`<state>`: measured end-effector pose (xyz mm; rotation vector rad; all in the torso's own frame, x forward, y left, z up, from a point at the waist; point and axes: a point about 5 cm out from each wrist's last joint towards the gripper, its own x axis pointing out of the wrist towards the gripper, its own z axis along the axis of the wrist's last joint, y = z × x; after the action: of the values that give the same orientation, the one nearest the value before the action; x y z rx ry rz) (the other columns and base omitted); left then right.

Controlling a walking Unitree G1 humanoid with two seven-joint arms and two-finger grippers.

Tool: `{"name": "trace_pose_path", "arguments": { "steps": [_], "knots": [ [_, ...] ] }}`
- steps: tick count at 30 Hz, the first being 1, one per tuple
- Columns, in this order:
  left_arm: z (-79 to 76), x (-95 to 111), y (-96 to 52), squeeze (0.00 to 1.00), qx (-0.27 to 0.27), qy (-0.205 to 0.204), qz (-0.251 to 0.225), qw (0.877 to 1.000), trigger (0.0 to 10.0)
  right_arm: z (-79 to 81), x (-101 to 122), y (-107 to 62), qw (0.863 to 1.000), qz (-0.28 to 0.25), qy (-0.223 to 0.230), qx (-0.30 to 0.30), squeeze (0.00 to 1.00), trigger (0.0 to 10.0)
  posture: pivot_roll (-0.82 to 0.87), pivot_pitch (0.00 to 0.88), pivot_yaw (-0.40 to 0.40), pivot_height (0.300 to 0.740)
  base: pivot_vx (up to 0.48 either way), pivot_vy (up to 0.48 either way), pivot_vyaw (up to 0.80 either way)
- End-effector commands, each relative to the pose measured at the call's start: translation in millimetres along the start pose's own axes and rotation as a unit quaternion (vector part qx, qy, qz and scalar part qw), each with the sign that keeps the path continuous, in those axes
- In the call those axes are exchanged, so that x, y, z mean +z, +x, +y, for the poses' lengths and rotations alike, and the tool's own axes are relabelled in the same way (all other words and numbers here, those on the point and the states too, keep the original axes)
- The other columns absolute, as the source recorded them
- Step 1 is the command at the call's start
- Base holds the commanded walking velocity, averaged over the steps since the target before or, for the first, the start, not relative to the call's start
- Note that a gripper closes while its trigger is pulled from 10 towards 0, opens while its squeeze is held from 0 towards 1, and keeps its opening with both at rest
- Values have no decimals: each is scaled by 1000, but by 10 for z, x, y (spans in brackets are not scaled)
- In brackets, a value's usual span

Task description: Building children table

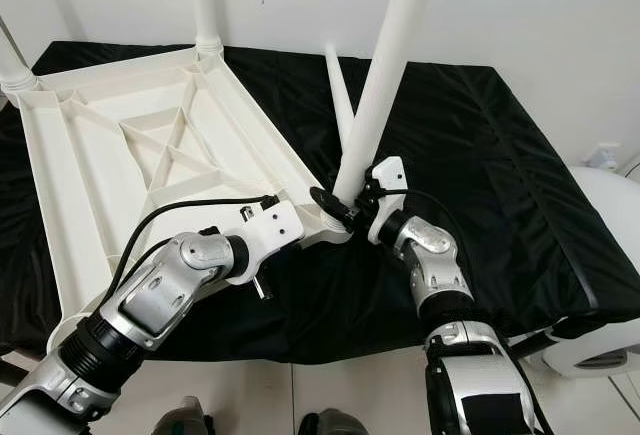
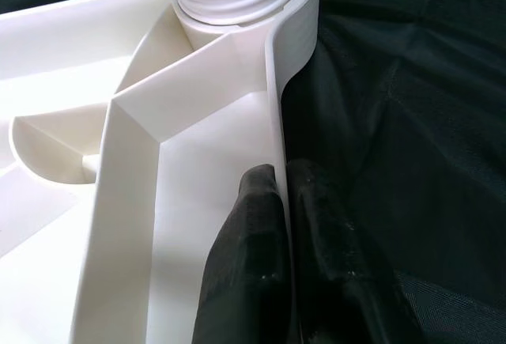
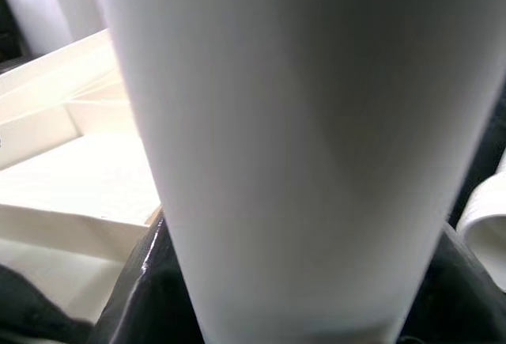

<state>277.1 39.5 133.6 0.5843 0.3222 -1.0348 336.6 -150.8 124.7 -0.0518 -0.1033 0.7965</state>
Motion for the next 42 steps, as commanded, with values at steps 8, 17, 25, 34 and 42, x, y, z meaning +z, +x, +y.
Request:
{"name": "trace_pose_path", "arguments": {
  "steps": [8,17,25,34,42],
  "knots": [
    [-44,149,-8,0,-9,25,-29,999,10000,245,50,111,997,-49,32,-53,0,10000,37,0,-73,740,0,0,0],
    [-60,144,-9,0,-9,22,-29,999,10000,479,178,260,989,-77,45,-114,0,10000,34,3,-74,740,0,0,0],
    [-60,146,-3,0,-10,21,-29,999,10000,627,159,432,974,-27,39,-223,0,10000,35,0,-73,740,0,0,0],
    [-54,139,-11,0,-7,18,-28,999,10000,783,112,485,963,2,33,-267,0,10000,41,0,-76,740,0,0,0],
    [-52,130,-17,0,-6,19,-26,999,10000,733,96,405,957,14,28,-288,0,10000,44,0,-77,740,0,0,0]
  ]
}}
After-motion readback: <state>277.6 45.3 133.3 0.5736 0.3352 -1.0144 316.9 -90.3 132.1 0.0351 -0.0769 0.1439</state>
